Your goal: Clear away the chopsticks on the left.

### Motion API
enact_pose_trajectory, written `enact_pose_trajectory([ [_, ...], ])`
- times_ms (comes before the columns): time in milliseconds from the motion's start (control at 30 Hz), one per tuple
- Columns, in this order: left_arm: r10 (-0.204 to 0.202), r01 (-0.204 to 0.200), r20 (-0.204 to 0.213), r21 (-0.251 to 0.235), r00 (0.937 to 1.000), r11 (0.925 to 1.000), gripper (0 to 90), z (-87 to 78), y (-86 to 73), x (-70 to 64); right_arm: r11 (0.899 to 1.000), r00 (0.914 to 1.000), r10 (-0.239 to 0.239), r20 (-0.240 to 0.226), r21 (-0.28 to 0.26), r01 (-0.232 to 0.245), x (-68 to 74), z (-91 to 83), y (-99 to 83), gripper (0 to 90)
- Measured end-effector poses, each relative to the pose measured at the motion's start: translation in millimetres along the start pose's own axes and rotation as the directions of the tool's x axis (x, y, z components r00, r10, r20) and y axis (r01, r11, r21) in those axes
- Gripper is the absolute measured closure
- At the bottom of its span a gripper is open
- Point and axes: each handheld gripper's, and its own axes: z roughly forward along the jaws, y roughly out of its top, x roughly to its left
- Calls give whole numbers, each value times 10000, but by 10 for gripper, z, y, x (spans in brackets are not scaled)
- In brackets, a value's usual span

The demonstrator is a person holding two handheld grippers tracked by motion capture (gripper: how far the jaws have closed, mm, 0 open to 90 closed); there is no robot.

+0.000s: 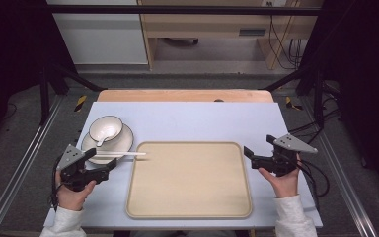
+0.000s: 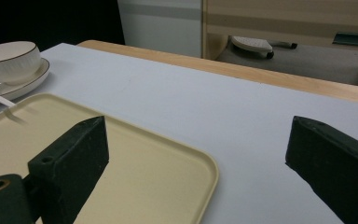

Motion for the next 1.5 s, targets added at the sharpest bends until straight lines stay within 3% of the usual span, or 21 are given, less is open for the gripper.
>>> enact_pose_trajectory([
  [267, 18, -18, -13, 144, 10000, 9999, 142, -51, -12, 102, 10000, 10000, -65, 26, 61, 65, 15, -4, 1, 65],
  [700, 224, -224, 6, 917, 9997, 9955, 181, 1, -66, 373, 9994, 9994, -331, -98, 86, 331, 114, -20, 73, 67],
  [900, 429, -390, -233, 1474, 9988, 9883, 231, 56, -121, 499, 9984, 9989, -444, -128, 358, 448, 148, 27, 57, 68],
  [1033, 638, -546, -449, 1823, 9969, 9817, 280, 183, -126, 585, 9983, 9990, -435, -123, 388, 439, 155, 39, 55, 69],
  [1167, 957, -819, -591, 2042, 9937, 9755, 315, 276, -122, 599, 9979, 9988, -482, -116, 430, 487, 153, 42, 53, 69],
  [1200, 1124, -960, -623, 2226, 9917, 9702, 323, 322, -130, 608, 9979, 9988, -477, -122, 428, 482, 152, 44, 53, 69],
  [1467, 1318, -1115, -666, 2486, 9890, 9622, 395, 421, -163, 611, 9977, 9989, -460, -134, 490, 466, 158, 60, 48, 69],
  [1500, 1444, -1222, -678, 2609, 9872, 9576, 404, 440, -171, 611, 9976, 9988, -463, -145, 500, 470, 160, 61, 48, 69],
])
